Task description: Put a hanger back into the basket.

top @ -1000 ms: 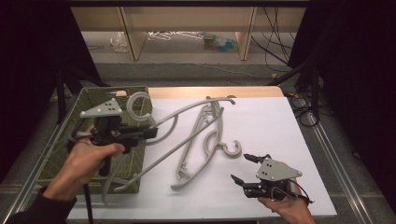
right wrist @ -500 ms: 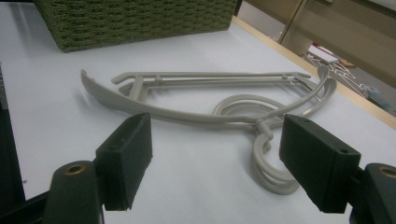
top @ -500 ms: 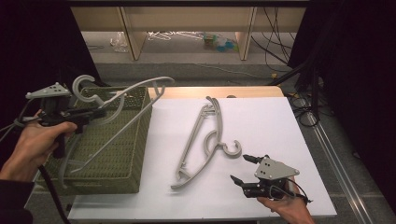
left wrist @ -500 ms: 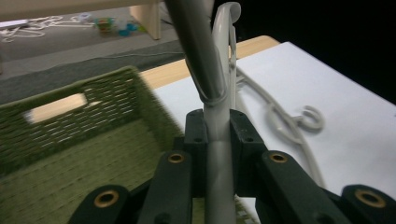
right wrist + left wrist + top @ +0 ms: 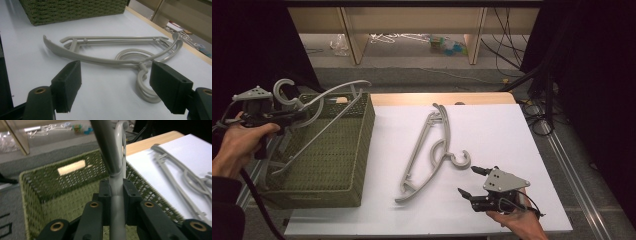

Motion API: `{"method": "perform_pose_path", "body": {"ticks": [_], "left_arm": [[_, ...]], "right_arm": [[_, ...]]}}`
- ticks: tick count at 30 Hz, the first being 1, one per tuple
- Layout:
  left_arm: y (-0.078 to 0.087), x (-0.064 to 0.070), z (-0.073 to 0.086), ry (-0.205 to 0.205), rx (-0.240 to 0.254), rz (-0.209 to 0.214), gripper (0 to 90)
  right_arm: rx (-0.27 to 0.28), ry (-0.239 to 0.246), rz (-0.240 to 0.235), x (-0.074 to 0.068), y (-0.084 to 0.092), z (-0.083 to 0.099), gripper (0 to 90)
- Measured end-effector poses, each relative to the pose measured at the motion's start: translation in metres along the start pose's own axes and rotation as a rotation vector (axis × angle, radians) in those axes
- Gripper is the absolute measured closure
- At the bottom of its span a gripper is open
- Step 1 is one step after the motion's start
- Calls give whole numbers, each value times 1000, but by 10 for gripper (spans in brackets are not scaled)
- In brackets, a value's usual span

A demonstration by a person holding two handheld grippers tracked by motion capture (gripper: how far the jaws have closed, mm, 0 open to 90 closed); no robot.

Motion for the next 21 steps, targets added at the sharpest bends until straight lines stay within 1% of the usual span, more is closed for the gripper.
{"method": "perform_pose_path", "body": {"ticks": [1,2,3,4,5,6,7,9,10,11,12,13,14,15,17,19,20,21], "left_arm": [[0,0,0,0,0,0,792],[-3,-2,5,-7,-19,-9,792],[-5,-2,5,7,-5,-4,792],[-5,-4,6,1,-20,-9,792],[-7,-4,6,6,-9,-12,792],[-6,-6,7,1,-33,-20,792],[-7,-8,9,-1,-43,-30,792],[-9,-10,10,1,-45,-32,792],[-13,-12,14,-11,-71,-43,792],[-13,-12,14,-11,-71,-43,792],[-19,-13,17,-14,-72,-40,791],[-19,-13,17,-14,-72,-40,792],[-19,-15,19,-56,-104,-31,792],[-23,-12,19,-28,-80,-38,792],[-28,-12,22,-50,-106,-41,792],[-30,-12,23,-45,-105,-44,791],[-32,-14,25,-46,-111,-56,792],[-32,-14,25,-46,-111,-56,791]], "right_arm": [[0,0,0,0,0,0,265],[-4,-3,0,0,0,0,265],[1,-3,1,0,0,1,265],[3,-3,3,0,0,1,265],[4,-4,2,0,0,0,265],[7,-3,5,1,0,0,265],[9,-3,6,1,0,0,265],[8,-3,4,1,0,0,265],[-5,-4,-3,1,0,1,265],[-5,-4,-3,1,0,1,265],[-7,-3,-3,0,0,1,265],[-7,-3,-3,0,0,1,265],[-7,-2,-4,0,0,1,265],[-7,-3,-3,0,0,1,265],[-5,-2,-4,1,0,1,265],[0,-3,-1,1,-1,1,265],[-1,-3,-1,1,-1,2,265],[-1,-2,-1,1,-1,1,265]]}}
Point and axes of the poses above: each handheld gripper's, and its own axes: y roughly backward along the jaws, z roughly out of its underside, x roughly to its right, the point moved 3 cm from there along -y, roughly forward along the jaws, and after that the axes turned 14 degrees about -y, right-handed, at the moved point
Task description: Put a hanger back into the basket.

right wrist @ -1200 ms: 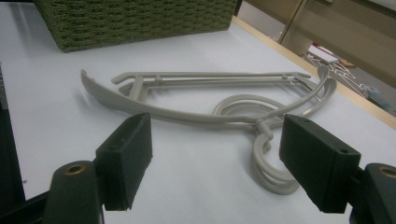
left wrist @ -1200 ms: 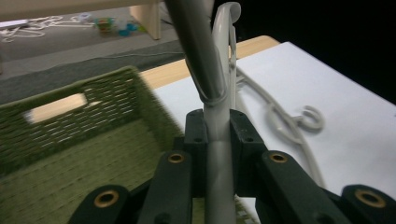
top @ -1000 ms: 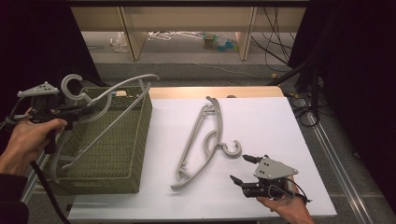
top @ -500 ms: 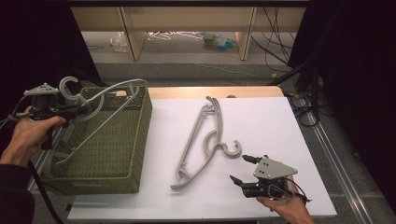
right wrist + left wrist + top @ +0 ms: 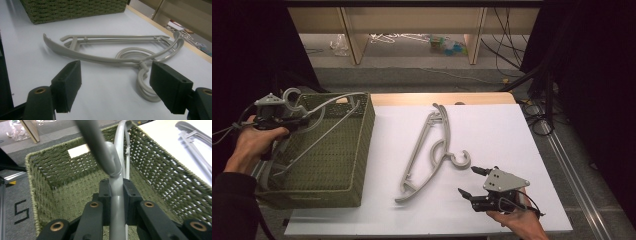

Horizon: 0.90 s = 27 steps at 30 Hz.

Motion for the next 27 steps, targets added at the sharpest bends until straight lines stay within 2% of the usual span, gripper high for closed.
{"method": "perform_pose_path", "body": {"ticks": [1,3,4,5,6,7,9,10,11,12,15,16,19,20,21,24,25,27], "left_arm": [[-2,-1,3,6,-20,-2,791],[-2,-4,9,-32,-82,0,791],[-6,-2,11,4,-71,-7,791],[-7,-2,14,2,-94,1,792],[-11,-1,17,26,-94,-8,794],[-11,-1,17,26,-94,-8,795],[-17,1,25,17,-147,10,795],[-17,1,25,17,-147,10,795],[-20,2,26,35,-143,6,796],[-21,3,29,34,-169,19,796],[-27,3,32,43,-171,20,793],[-32,4,35,60,-171,15,792],[-36,6,38,56,-188,18,790],[-39,6,39,66,-188,19,790],[-43,7,41,93,-187,5,784],[-47,7,44,81,-192,-14,781],[-45,5,46,89,-252,-39,772],[-42,1,49,109,-258,-65,744]], "right_arm": [[0,0,-1,0,0,0,265],[-1,0,-1,0,0,0,265],[-2,0,-1,0,-1,0,265],[-1,0,-2,0,-1,0,265],[-1,0,0,0,-1,0,265],[-1,0,0,0,-1,0,265],[-11,-1,-5,0,0,1,265],[-12,-2,-6,0,0,1,265],[-6,-2,-3,0,-1,1,265],[-6,-2,-3,0,-1,1,265],[-10,-3,-2,1,-1,2,265],[-11,-2,-2,1,-1,2,265],[-11,-2,-4,1,-1,2,265],[-10,-1,-4,1,-1,1,265],[-12,-1,-4,1,-1,2,265],[-13,-1,-5,1,-1,2,265],[-14,0,-9,0,-1,2,265],[-13,-1,-9,0,-1,2,265]]}}
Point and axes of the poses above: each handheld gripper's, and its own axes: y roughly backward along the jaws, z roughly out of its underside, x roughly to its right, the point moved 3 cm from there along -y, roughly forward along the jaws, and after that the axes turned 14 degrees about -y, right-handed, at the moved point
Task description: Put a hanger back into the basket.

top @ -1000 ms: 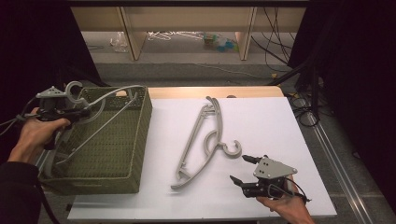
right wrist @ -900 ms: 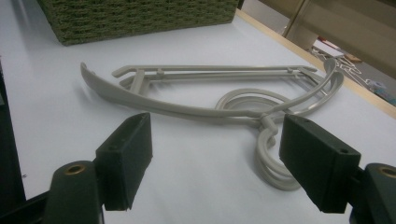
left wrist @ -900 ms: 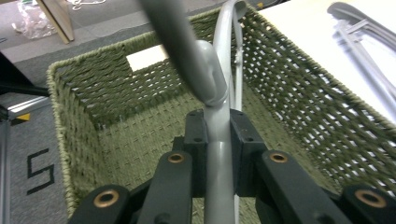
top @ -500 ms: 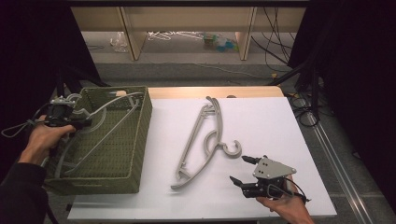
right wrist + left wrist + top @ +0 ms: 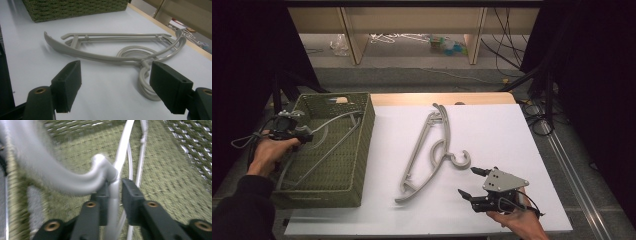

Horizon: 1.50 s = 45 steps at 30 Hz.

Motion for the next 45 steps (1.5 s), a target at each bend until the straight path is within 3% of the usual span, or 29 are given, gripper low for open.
{"method": "perform_pose_path", "body": {"ticks": [6,7,8,9,10,11,12,14,15,16,18,19,20,21,22,24,25,28,31,34,40,45], "left_arm": [[8,-6,6,40,9,-4,750],[10,-7,6,51,24,-8,735],[18,-6,2,94,77,-14,658],[18,-6,2,94,77,-14,649],[31,-2,1,53,123,16,627],[31,-2,1,53,123,16,605],[44,8,-2,46,181,21,566],[52,14,-2,28,192,32,480],[64,32,-6,51,264,33,459],[64,32,-6,51,264,33,441],[77,52,-10,26,333,50,421],[88,74,-12,-6,372,74,386],[88,74,-12,-6,372,74,369],[92,85,-13,-24,389,83,369],[101,106,-15,-61,406,122,346],[108,128,-18,-64,429,147,326],[108,128,-18,-64,429,147,322],[110,161,-20,-131,445,167,314],[104,195,-21,-189,430,227,308],[91,223,-20,-215,409,269,306],[71,257,-21,-276,362,309,272],[59,274,-21,-275,382,335,253]], "right_arm": [[-1,0,0,0,-1,0,265],[-1,1,0,0,-1,0,265],[-1,0,0,0,-1,0,264],[-1,0,0,0,-1,0,264],[0,0,-1,0,-1,0,263],[0,0,-1,0,-1,0,263],[-2,-6,-3,0,-1,1,261],[-2,-10,0,1,-1,2,259],[0,-13,0,2,-2,3,257],[0,-13,0,2,-2,3,257],[0,-16,-4,3,-3,4,255],[-7,-20,0,4,-4,6,250],[-7,-20,0,4,-4,6,250],[-5,-23,2,4,-4,7,250],[-2,-30,5,6,-3,8,250],[0,-43,6,9,-3,9,249],[0,-43,6,9,-3,9,249],[4,-58,13,13,-4,13,248],[-6,-65,15,15,-3,13,245],[-6,-68,20,15,-3,13,244],[3,-79,28,16,-4,14,240],[11,-90,28,17,-3,14,229]]}}
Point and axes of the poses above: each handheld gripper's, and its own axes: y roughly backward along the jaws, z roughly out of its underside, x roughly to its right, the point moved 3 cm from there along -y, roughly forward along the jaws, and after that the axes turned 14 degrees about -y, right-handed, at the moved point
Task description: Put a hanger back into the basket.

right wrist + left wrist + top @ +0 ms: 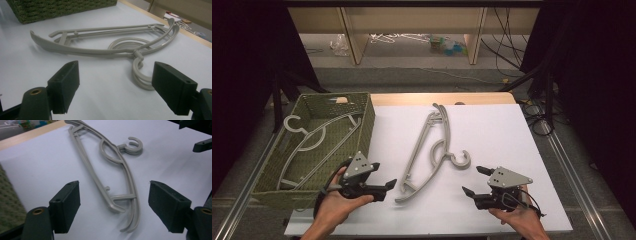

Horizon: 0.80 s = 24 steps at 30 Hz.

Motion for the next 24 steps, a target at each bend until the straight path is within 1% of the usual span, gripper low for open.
{"method": "perform_pose_path", "body": {"ticks": [1,2,4,5,6,7,9,10,12,13,14,15,16,17,18,19,20,21,22,23,24], "left_arm": [[-7,6,-1,-12,11,3,248],[-7,6,-1,-12,11,3,241],[-13,11,-2,-22,13,11,233],[-15,13,-2,-40,-2,21,233],[-18,15,-3,-50,5,28,227],[-25,19,-6,-51,11,36,222],[-33,21,-7,-60,2,44,214],[-33,21,-7,-60,2,44,211],[-42,23,-9,-83,-15,50,205],[-46,24,-10,-87,-24,56,205],[-51,25,-12,-92,-33,56,203],[-60,25,-15,-88,-40,54,204],[-60,25,-15,-88,-40,54,212],[-64,24,-17,-81,-31,31,212],[-74,23,-20,-97,-41,18,243],[-80,23,-22,-107,-50,31,237],[-85,24,-24,-107,-55,30,245],[-85,24,-24,-107,-55,30,257],[-91,25,-27,-110,-65,36,257],[-97,26,-29,-123,-86,47,257],[-102,27,-30,-138,-119,65,262]], "right_arm": [[5,-10,-2,0,1,0,228],[5,-10,-2,0,1,0,228],[5,-11,-1,1,1,0,227],[5,-11,-1,1,1,0,227],[5,-10,-2,1,1,0,227],[5,-11,-2,1,1,0,226],[2,-9,-1,1,1,1,225],[2,-9,-1,1,1,1,225],[2,-11,-2,1,1,1,223],[2,-11,-2,1,1,1,223],[0,-13,-1,1,1,1,222],[-3,-12,3,2,1,1,219],[-3,-12,3,2,1,1,219],[-6,-16,2,2,1,1,219],[-8,-18,4,3,2,1,219],[-3,-17,5,3,1,2,219],[-7,-16,5,4,2,2,219],[-5,-17,7,5,3,2,219],[-5,-17,7,5,3,2,219],[-6,-24,12,5,3,2,218],[-1,-23,15,6,4,2,217]]}}
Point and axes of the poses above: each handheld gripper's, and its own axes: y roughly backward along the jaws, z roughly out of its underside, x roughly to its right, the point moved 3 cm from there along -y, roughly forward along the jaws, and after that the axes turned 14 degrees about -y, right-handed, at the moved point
